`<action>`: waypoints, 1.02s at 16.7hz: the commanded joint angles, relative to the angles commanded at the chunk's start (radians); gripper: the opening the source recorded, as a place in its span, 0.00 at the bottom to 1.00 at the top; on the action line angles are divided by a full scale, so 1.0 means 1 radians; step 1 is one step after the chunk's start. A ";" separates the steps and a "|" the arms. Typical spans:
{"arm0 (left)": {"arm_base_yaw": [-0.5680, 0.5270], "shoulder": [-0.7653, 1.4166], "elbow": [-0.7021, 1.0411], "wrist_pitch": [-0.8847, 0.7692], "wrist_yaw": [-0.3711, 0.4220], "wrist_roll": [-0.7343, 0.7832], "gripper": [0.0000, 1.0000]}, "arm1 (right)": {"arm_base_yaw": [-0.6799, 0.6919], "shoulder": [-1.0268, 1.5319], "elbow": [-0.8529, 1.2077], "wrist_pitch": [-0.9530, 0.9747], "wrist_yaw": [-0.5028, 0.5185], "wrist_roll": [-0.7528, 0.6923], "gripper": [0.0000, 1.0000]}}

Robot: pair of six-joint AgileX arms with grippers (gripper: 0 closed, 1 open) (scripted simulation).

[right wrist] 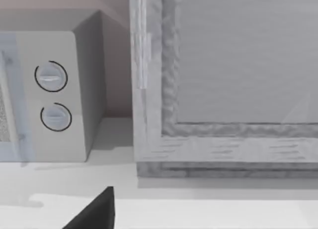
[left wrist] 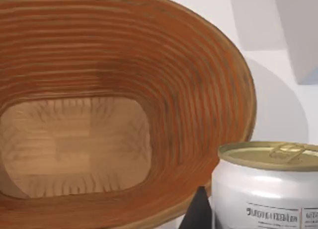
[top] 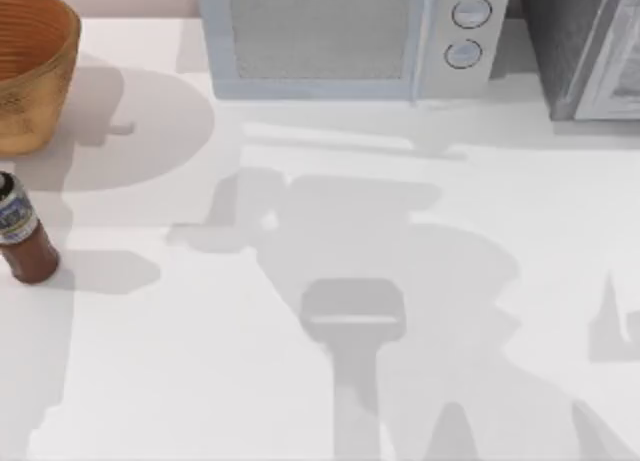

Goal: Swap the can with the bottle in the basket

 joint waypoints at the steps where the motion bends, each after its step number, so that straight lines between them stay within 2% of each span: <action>1: -0.011 -0.112 -0.100 0.049 -0.011 -0.007 0.00 | 0.000 0.000 0.000 0.000 0.000 0.000 1.00; 11: -0.096 -1.187 -1.099 0.514 -0.154 -0.083 0.00 | 0.000 0.000 0.000 0.000 0.000 0.000 1.00; 14: -0.108 -1.425 -1.321 0.614 -0.195 -0.103 0.00 | 0.000 0.000 0.000 0.000 0.000 0.000 1.00; 17: -0.115 -1.583 -1.470 0.682 -0.225 -0.117 0.00 | 0.000 0.000 0.000 0.000 0.000 0.000 1.00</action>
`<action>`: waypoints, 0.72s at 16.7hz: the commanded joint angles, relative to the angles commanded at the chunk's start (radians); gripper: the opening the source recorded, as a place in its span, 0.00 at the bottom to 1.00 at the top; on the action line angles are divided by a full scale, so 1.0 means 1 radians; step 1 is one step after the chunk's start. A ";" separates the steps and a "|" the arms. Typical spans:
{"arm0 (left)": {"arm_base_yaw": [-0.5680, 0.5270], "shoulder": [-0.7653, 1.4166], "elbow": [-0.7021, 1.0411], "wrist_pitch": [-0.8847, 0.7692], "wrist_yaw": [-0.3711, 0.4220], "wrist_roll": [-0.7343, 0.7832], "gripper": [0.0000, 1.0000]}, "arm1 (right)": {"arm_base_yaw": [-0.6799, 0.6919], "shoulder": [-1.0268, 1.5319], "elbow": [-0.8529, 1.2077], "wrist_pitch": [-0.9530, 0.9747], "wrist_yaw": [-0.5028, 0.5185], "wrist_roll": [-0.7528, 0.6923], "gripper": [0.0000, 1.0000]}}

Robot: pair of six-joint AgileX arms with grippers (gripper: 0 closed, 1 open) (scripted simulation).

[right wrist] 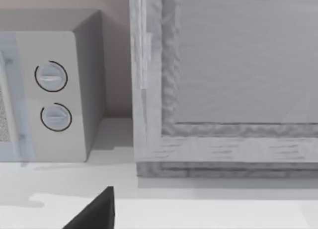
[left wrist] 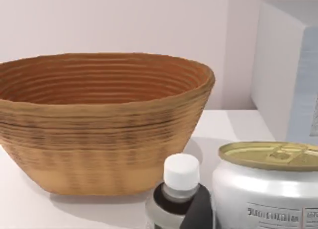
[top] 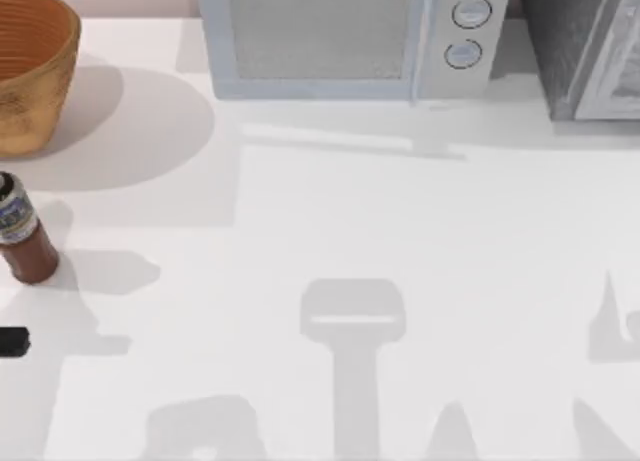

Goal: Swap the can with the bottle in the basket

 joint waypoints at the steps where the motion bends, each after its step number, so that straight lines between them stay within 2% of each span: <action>1: -0.001 -0.032 -0.031 0.014 -0.007 -0.003 0.00 | 0.000 0.000 0.000 0.000 0.000 0.000 1.00; 7: -0.003 -0.064 -0.063 0.029 -0.014 -0.007 0.00 | 0.000 0.000 0.000 0.000 0.000 0.000 1.00; 12: -0.005 -0.010 -0.061 0.031 -0.001 -0.005 0.00 | 0.000 0.000 0.000 0.000 0.000 0.000 1.00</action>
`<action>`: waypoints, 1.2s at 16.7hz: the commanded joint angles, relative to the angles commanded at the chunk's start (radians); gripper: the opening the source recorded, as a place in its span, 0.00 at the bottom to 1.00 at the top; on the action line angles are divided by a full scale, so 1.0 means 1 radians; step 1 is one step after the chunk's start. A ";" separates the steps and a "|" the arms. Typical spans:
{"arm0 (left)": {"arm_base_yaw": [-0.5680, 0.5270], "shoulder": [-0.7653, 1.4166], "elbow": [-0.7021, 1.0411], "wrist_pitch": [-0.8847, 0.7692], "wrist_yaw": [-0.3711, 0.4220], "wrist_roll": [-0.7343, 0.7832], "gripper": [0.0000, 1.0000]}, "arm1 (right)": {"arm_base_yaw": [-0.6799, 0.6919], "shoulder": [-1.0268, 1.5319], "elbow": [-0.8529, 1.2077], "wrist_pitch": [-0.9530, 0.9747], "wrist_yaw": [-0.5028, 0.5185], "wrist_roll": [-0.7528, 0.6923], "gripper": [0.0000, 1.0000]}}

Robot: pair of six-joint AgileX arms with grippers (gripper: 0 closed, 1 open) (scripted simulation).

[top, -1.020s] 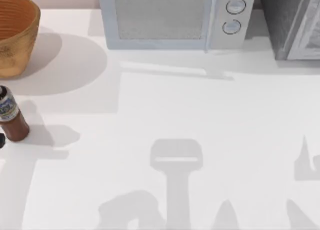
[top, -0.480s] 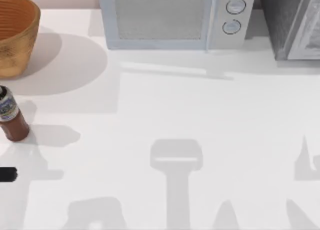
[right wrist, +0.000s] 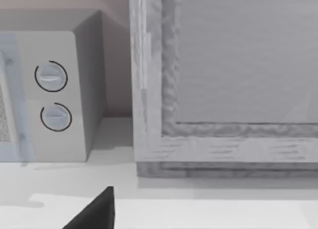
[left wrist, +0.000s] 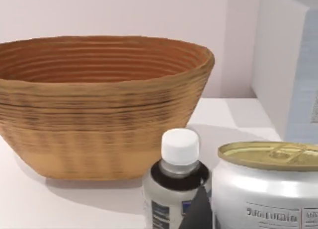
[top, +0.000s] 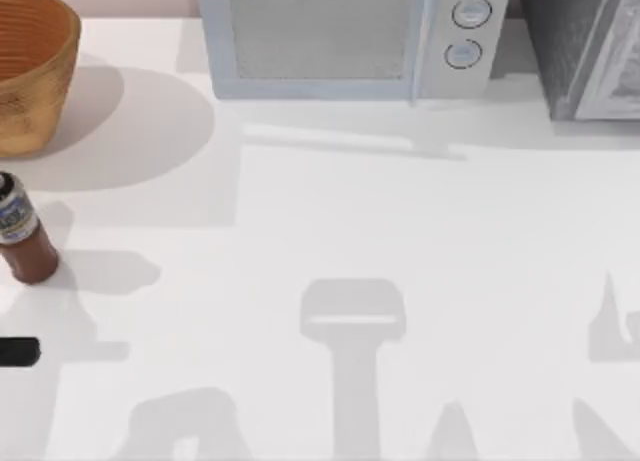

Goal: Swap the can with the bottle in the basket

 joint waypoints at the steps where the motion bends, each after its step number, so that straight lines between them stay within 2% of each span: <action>1: -0.004 0.033 0.005 0.007 0.010 0.000 0.00 | 0.000 0.000 0.000 0.000 0.000 0.000 1.00; 5: -0.031 0.216 0.060 0.075 0.081 0.005 0.00 | 0.000 0.000 0.000 0.000 0.000 0.000 1.00; 9: -0.075 0.466 0.168 0.207 0.195 0.015 0.00 | 0.000 0.000 0.000 0.000 0.000 0.000 1.00; 20: -0.243 1.358 0.604 0.738 0.628 0.034 0.00 | 0.000 0.000 0.000 0.000 0.000 0.000 1.00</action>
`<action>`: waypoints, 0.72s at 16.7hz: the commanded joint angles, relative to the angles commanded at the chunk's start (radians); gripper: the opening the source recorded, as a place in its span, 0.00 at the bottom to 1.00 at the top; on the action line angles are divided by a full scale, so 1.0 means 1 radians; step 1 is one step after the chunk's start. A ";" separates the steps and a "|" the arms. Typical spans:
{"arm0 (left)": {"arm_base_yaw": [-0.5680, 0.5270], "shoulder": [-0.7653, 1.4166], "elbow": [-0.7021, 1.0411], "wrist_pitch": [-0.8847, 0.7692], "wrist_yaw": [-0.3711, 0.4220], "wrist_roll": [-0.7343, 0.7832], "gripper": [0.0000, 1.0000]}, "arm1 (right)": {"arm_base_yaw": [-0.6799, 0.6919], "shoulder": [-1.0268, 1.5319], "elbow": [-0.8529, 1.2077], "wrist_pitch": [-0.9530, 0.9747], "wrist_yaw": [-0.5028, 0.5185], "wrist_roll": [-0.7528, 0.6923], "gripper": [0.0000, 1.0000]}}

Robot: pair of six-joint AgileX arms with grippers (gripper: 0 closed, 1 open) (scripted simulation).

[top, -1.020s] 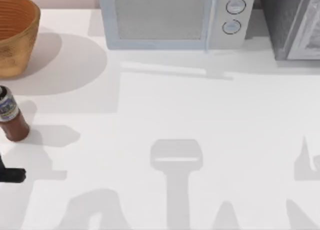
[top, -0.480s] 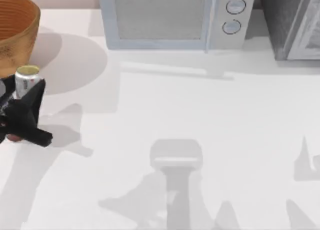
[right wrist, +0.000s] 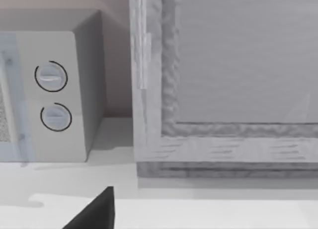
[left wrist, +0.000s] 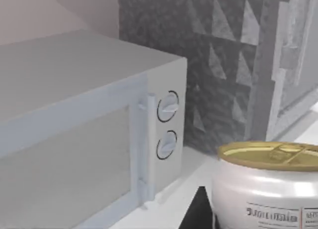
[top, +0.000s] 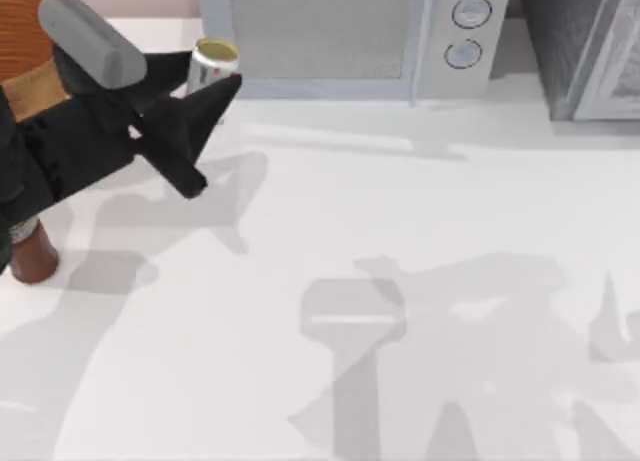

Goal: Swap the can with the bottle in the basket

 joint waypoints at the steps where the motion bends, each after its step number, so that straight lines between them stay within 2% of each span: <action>1: -0.016 0.084 0.042 0.052 0.041 0.000 0.00 | 0.000 0.000 0.000 0.000 0.000 0.000 1.00; 7: -0.103 0.557 0.274 0.339 0.271 0.001 0.00 | 0.000 0.000 0.000 0.000 0.000 0.000 1.00; 12: -0.156 0.866 0.413 0.520 0.423 -0.004 0.00 | 0.000 0.000 0.000 0.000 0.000 0.000 1.00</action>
